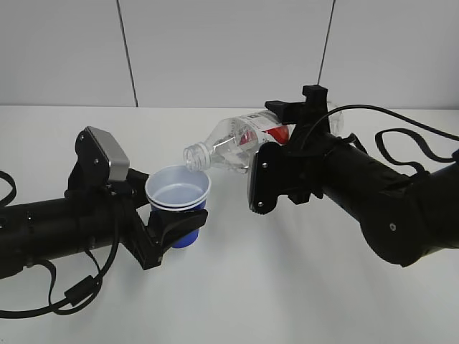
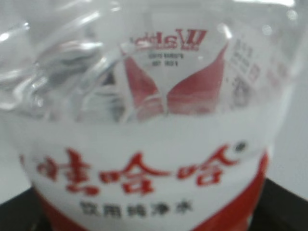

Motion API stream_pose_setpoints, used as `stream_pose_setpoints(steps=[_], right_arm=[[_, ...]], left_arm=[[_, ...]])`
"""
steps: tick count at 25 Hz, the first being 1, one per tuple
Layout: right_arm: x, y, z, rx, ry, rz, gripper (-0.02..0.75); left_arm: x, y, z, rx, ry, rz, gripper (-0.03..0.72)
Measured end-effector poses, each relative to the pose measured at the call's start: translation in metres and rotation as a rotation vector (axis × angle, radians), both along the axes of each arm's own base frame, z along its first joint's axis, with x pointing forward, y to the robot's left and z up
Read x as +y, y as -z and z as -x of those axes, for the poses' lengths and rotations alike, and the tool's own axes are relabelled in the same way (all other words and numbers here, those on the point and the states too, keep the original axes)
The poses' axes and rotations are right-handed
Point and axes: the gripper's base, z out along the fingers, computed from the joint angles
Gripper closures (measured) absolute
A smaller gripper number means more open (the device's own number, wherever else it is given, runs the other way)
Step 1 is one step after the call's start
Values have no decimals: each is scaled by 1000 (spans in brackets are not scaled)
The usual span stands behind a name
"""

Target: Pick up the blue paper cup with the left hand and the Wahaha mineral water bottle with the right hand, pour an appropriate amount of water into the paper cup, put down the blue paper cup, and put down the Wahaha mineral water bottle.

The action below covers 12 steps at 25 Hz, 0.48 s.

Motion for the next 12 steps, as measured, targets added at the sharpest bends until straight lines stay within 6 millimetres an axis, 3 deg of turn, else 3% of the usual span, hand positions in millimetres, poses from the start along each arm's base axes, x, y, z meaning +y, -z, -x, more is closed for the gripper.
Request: stream_pose_setpoints(steps=[12], right_arm=[[0, 0, 0, -13, -9, 25, 241]], left_arm=[[2, 4, 0, 23, -9, -41, 148]])
